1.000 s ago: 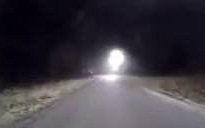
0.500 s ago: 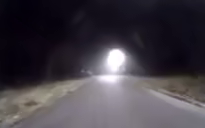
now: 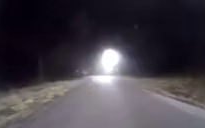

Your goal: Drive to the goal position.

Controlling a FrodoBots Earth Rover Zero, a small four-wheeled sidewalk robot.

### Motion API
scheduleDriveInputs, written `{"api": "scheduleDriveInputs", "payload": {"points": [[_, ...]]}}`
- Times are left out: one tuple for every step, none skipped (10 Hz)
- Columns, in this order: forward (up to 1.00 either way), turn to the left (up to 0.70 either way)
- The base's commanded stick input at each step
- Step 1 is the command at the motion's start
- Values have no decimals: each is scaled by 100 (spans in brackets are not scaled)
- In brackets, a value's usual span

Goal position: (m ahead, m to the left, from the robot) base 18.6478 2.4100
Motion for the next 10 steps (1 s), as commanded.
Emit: {"api": "scheduleDriveInputs", "payload": {"points": [[99, 0], [99, 1], [99, 3], [99, 5], [99, 5], [99, 5], [99, 10], [99, 10], [99, 7], [99, 5]]}}
